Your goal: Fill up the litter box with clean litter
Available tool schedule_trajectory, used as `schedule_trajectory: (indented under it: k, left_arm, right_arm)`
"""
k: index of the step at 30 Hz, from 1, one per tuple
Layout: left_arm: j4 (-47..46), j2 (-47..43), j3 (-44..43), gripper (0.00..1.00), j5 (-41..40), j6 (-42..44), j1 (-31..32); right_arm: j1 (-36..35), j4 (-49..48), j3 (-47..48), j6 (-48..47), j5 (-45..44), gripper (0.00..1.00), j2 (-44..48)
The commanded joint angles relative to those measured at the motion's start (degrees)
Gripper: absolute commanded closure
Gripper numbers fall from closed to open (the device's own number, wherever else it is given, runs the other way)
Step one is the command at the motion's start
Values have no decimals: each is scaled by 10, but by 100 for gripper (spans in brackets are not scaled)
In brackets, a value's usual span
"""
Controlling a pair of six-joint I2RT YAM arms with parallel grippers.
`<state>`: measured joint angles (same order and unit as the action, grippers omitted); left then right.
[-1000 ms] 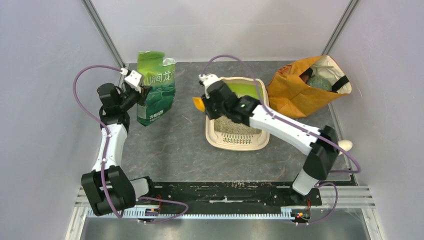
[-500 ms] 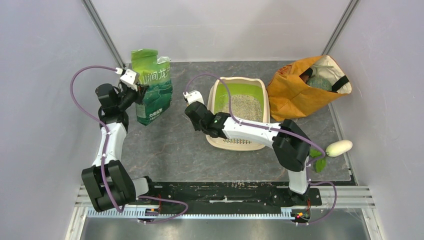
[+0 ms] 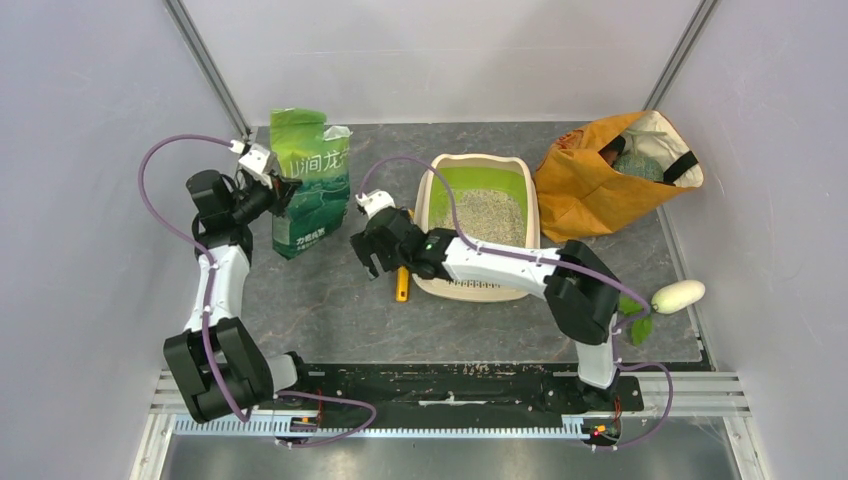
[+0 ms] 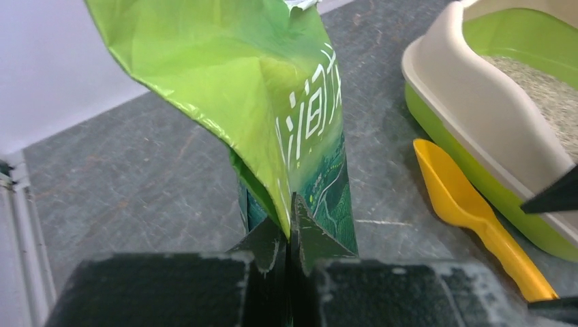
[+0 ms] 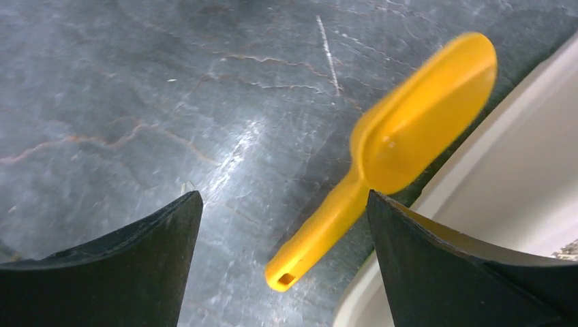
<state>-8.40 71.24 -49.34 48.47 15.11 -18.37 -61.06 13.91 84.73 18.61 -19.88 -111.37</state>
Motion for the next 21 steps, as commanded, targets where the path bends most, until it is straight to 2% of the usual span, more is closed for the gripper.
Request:
schedule_trajectory:
  k: [1,2,5,6,10,12,17,21]
  left_arm:
    - [49,-22,-39,98,140,34,-37]
    - [58,-23,-42,98,173,35,-49]
    - [114,-24,-60,98,279,59,-88]
    - [147,-24,-68,98,306,85,-99]
    - [358,-29,-108,98,356,280,-109]
    - [372,-32,-109,98,373,291,-109]
    - [372,-63,-90,98,387,304,-109]
    - [366,-93,-65,98,401,311,-107]
  right_arm:
    - [54,27,48,-60,188,3,95]
    - [77,20,39,-72,285,3,111]
    - [158,-9,21,-92,475,3,144]
    - [178,-8,23,-111,501,3,147]
    - [220,-21,39,-181,572,3,149]
    - [224,-31,56,-212,593,3,137]
    - [225,-72,100,-222,655,3,95]
    - [225,-86,122,-238,669,3,72]
